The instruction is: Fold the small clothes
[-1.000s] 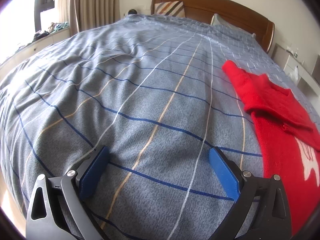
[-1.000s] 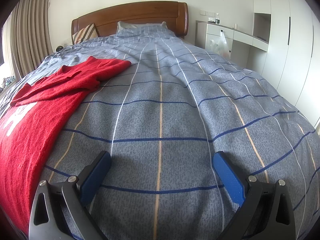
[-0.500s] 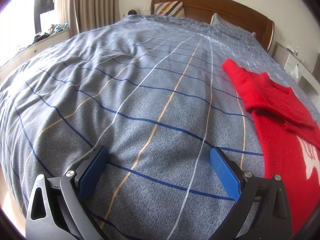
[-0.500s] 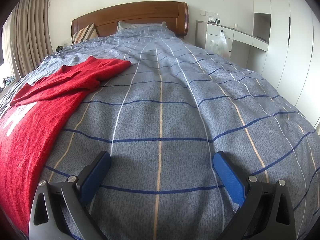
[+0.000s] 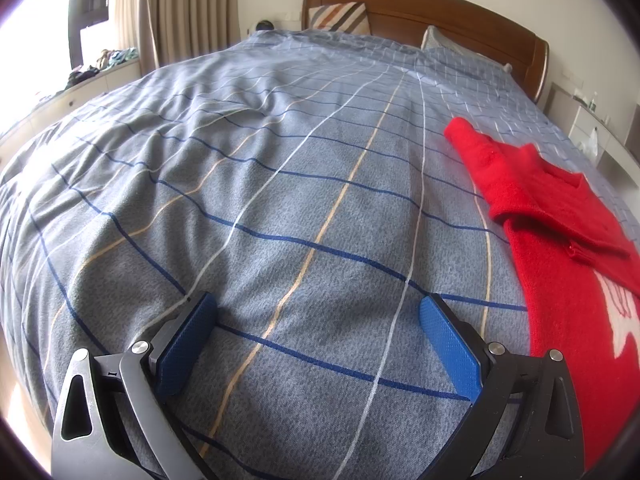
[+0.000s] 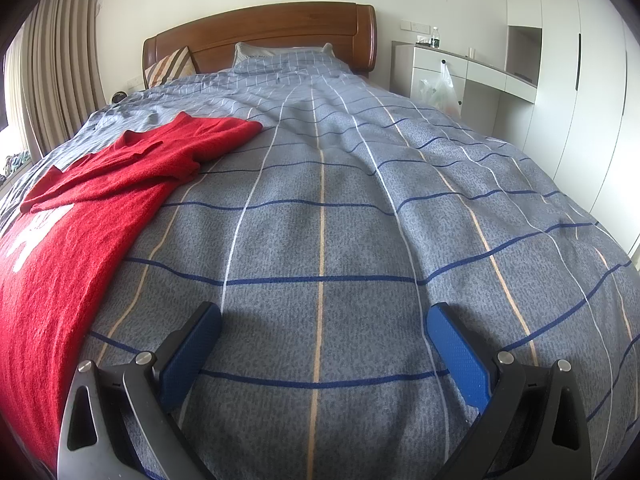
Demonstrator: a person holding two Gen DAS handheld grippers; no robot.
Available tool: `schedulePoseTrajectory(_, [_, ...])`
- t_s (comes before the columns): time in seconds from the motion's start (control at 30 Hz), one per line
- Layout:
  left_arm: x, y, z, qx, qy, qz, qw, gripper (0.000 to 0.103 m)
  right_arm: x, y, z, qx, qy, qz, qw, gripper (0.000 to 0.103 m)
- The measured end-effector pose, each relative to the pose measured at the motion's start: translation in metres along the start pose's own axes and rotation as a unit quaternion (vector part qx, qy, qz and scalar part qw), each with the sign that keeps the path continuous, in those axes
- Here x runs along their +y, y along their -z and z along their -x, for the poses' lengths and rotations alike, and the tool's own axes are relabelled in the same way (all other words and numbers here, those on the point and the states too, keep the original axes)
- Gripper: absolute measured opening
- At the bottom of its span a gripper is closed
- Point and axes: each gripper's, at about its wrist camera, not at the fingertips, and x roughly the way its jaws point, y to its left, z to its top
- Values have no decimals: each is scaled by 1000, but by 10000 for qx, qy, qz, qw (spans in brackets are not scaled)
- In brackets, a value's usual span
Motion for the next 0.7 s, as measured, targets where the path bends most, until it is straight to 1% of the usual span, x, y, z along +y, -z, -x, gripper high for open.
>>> schedulePoseTrajectory(0.7, [0, 0, 0, 3, -9, -7, 10000, 102, 0, 0, 0, -1, 0, 0, 10000, 102])
